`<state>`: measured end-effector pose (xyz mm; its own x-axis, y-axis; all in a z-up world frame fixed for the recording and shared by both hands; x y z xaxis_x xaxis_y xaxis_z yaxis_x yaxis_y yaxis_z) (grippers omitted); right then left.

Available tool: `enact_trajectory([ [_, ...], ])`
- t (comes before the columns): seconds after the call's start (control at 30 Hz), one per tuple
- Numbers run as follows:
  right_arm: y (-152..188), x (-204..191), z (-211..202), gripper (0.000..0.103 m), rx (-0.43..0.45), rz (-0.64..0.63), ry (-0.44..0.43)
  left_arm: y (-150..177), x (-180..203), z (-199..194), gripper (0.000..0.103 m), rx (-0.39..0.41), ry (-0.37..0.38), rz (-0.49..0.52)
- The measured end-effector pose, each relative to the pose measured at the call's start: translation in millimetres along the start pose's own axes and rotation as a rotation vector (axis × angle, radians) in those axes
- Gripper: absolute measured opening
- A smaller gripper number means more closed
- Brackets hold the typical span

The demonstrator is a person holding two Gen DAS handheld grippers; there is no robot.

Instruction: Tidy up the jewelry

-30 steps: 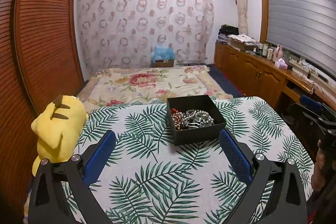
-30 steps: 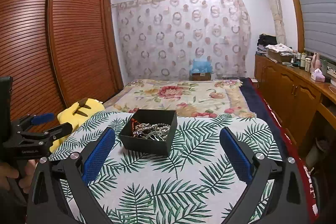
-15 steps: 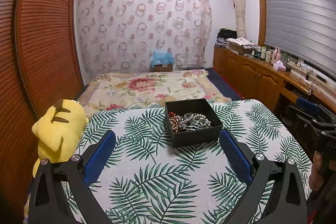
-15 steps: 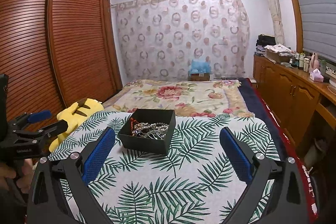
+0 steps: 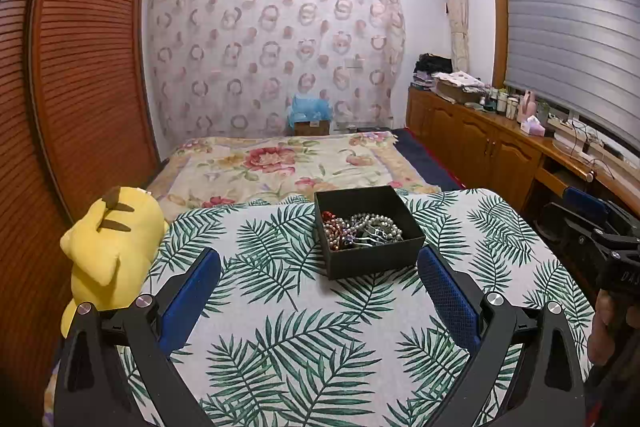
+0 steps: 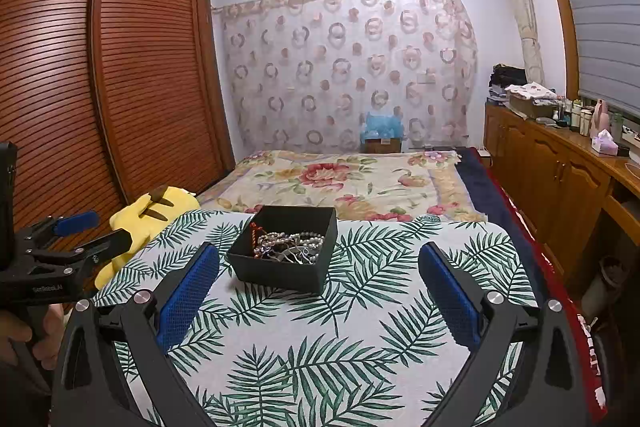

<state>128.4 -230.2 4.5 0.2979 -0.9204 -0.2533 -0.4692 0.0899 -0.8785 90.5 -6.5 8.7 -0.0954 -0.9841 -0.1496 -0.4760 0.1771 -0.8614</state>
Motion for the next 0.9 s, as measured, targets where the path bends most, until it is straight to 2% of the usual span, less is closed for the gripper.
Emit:
enact_trajectory([
  [0.9, -0.1, -0.7, 0.4, 0.1, -0.002, 0.003, 0.0, -1.9, 5.9, -2.2, 0.095, 0.007, 0.001, 0.001],
])
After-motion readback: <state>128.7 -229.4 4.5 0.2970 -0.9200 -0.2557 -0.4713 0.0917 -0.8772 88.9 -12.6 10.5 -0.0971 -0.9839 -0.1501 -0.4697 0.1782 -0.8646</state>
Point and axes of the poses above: each gripper's, at about its wrist camera, not at the fingertips, and z roughly the way its jaws point, x to its right, y to its underside, the point moved 6 cm from there along z, roughly the way its jaws point, and after that the axes turned 9 degrees about z, right-handed, at the moved point
